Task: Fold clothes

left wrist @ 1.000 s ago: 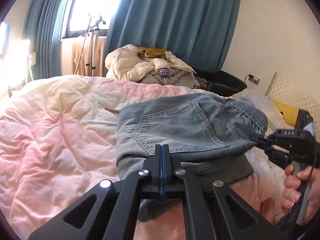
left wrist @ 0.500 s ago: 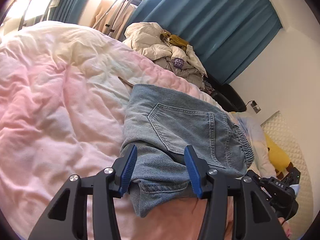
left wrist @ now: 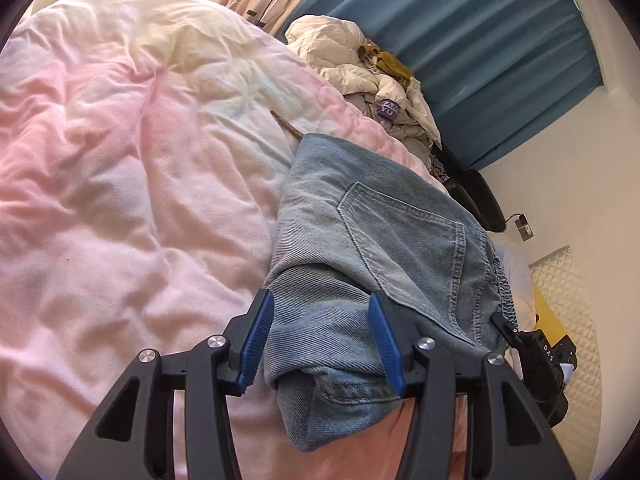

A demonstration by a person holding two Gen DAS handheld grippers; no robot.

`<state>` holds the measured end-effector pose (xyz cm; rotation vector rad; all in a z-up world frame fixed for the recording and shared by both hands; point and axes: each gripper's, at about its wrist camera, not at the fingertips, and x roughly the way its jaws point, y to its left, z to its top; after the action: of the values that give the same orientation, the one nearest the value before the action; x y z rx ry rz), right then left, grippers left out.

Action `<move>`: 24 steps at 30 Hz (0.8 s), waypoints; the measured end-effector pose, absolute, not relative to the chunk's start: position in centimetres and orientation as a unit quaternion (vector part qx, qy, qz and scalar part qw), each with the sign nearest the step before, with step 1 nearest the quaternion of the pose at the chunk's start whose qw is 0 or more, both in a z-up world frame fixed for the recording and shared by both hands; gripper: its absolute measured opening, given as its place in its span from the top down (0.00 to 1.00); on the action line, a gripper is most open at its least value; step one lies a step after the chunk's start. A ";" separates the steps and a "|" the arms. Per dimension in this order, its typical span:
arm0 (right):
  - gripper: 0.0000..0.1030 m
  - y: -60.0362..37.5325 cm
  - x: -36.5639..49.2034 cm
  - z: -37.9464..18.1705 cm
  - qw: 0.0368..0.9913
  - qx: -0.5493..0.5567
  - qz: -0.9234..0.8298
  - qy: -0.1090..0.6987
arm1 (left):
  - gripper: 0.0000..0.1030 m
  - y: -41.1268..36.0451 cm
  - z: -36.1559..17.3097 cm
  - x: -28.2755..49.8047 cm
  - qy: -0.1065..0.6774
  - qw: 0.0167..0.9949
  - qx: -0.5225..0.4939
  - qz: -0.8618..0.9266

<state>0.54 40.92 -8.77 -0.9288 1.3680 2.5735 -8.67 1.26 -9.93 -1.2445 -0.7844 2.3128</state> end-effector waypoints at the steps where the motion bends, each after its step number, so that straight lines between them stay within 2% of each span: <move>1: 0.45 41.0 0.4 -8.9 0.040 -0.299 0.839 0.454 | 0.51 1.0 -10.2 -8.9 -0.289 0.195 -0.446 0.824; 3: 0.55 40.6 0.7 -8.4 0.036 -0.291 0.845 0.447 | 0.51 0.5 -10.6 -9.3 -0.306 0.192 -0.448 0.818; 5: 0.72 39.9 1.6 -6.8 0.017 -0.256 0.865 0.430 | 0.51 0.3 -10.8 -9.7 -0.319 0.194 -0.451 0.811; 6: 0.73 39.4 2.1 -5.6 0.005 -0.235 0.878 0.416 | 0.51 0.3 -10.9 -9.9 -0.324 0.196 -0.453 0.807; 9: 0.75 38.0 3.3 -2.8 -0.018 -0.201 0.895 0.398 | 0.51 0.4 -10.7 -10.1 -0.332 0.210 -0.452 0.801; 12: 0.75 37.6 4.6 -2.1 -0.016 -0.202 0.888 0.413 | 0.51 0.5 -10.2 -10.0 -0.331 0.220 -0.442 0.804; 20: 0.76 41.0 6.0 -10.0 0.081 -0.292 0.789 0.534 | 0.51 1.0 -9.7 -10.4 -0.318 0.251 -0.444 0.799; 24: 0.71 41.1 5.8 -9.2 0.079 -0.303 0.796 0.518 | 0.51 1.6 -9.5 -10.1 -0.293 0.260 -0.458 0.798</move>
<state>5.85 41.10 -9.21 -0.9083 1.5508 2.3818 -10.11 1.60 -9.49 -1.2416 -0.7927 2.1607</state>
